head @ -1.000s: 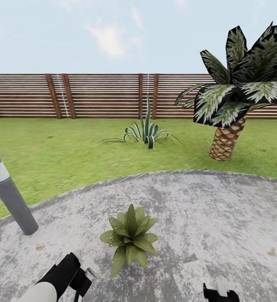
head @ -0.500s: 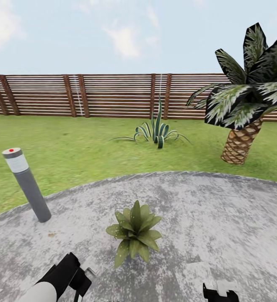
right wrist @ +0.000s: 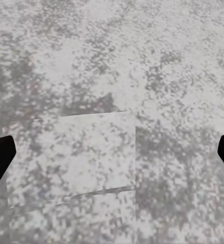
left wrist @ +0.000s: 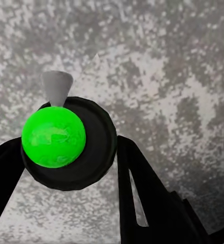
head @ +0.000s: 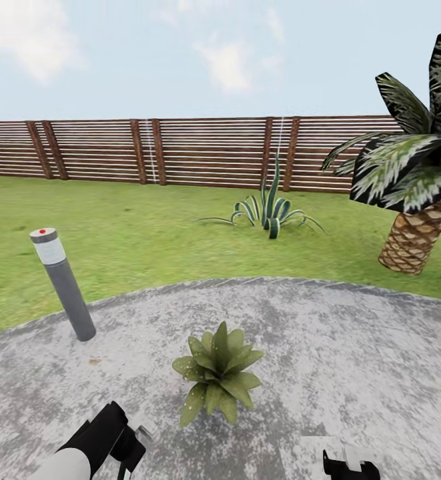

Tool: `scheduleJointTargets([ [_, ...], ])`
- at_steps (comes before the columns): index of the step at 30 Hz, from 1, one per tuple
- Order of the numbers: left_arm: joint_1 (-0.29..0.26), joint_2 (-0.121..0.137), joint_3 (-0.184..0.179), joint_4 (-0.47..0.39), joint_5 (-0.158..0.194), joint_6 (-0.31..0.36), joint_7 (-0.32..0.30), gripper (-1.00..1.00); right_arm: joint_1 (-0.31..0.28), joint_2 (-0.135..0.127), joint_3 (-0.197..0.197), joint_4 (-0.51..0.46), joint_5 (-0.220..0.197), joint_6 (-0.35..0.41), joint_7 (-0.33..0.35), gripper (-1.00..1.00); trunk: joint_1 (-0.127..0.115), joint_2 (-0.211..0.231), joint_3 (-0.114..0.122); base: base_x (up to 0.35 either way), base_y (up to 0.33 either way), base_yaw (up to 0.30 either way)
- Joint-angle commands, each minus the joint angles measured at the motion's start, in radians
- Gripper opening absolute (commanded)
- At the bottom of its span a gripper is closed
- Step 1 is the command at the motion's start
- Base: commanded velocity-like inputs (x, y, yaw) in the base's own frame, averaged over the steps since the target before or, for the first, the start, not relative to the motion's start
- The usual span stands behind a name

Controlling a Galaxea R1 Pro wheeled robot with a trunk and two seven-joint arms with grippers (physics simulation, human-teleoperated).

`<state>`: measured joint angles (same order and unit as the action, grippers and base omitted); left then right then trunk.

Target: Pick up the pesticide atomizer in the garden and spray insectifuge to fully cover both potted plants in the garden.

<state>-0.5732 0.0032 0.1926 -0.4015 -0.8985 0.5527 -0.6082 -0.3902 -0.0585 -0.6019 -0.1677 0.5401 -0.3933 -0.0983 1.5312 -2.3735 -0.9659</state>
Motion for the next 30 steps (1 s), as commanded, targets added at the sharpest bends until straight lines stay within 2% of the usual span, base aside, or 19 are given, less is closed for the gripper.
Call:
scheduleJointTargets([
  [1, 0.0, -0.001, 0.009, -0.002, -0.008, 0.004, -0.007, -1.0, -0.001, 0.0, -0.006, 0.002, 0.011, -0.004, -0.004, 1.0, 0.0, 0.0, -0.001, 0.002, -0.272, 0.017],
  [4, 0.0, 0.0, 0.01, -0.002, -0.009, 0.004, -0.007, -1.0, -0.001, 0.0, -0.006, 0.002, 0.011, -0.004, -0.005, 1.0, 0.0, 0.0, -0.001, 0.001, -0.272, 0.1],
  [14, 0.0, -0.001, 0.01, -0.003, -0.006, 0.004, -0.007, -1.0, -0.001, 0.0, -0.005, 0.002, 0.012, -0.003, -0.004, 1.0, 0.0, 0.0, -0.001, 0.0, -0.272, 0.27],
  [24, 0.0, -0.002, 0.008, 0.001, -0.009, 0.006, -0.008, -1.0, -0.001, 0.0, -0.005, 0.002, 0.012, -0.003, -0.004, 1.0, 0.0, 0.0, -0.001, 0.134, -0.269, 0.276],
  [30, 0.001, 0.005, 0.005, 0.021, -0.026, 0.008, -0.008, -1.0, -0.001, 0.0, -0.006, 0.002, 0.011, -0.004, -0.004, 1.0, 0.0, 0.0, -0.001, 0.032, -0.057, 0.224],
])
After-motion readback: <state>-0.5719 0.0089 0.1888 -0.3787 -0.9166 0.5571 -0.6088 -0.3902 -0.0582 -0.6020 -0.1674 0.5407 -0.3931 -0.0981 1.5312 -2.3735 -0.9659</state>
